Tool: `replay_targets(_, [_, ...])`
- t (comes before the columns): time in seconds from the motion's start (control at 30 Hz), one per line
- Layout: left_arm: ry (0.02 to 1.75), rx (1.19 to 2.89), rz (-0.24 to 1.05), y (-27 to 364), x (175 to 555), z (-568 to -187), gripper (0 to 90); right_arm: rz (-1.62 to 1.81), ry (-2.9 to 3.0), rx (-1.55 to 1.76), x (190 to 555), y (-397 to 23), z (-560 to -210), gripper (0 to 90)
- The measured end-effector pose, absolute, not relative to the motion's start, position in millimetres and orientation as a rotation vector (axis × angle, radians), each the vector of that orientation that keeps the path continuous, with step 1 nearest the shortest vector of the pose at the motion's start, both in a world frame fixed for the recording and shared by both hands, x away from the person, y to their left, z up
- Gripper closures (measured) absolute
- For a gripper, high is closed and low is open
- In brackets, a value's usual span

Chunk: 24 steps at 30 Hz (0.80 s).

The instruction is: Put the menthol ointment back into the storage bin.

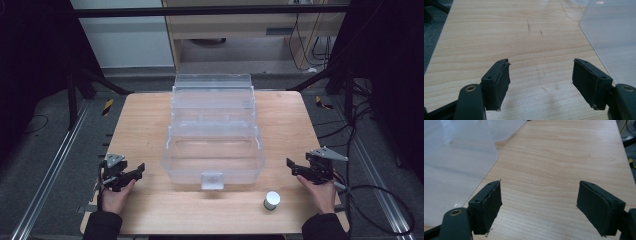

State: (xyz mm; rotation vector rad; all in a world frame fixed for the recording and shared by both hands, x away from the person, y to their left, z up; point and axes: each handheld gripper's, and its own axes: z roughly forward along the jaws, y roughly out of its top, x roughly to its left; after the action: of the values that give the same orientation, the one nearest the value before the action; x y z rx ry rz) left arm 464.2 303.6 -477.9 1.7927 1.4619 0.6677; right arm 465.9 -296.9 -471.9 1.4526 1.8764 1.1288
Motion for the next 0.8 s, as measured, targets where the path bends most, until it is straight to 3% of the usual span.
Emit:
replay_targets(0.43, [1.442,1.829,0.671,300.3,462.8,-479.4,29.1,1.092,1.994,1.236,458.5,-283.0,-449.4,25.9])
replay_targets(0.8, [1.439,1.861,0.662,297.2,462.0,-481.5,28.9,1.119,2.087,1.187,459.9,-281.3,-418.8,24.7])
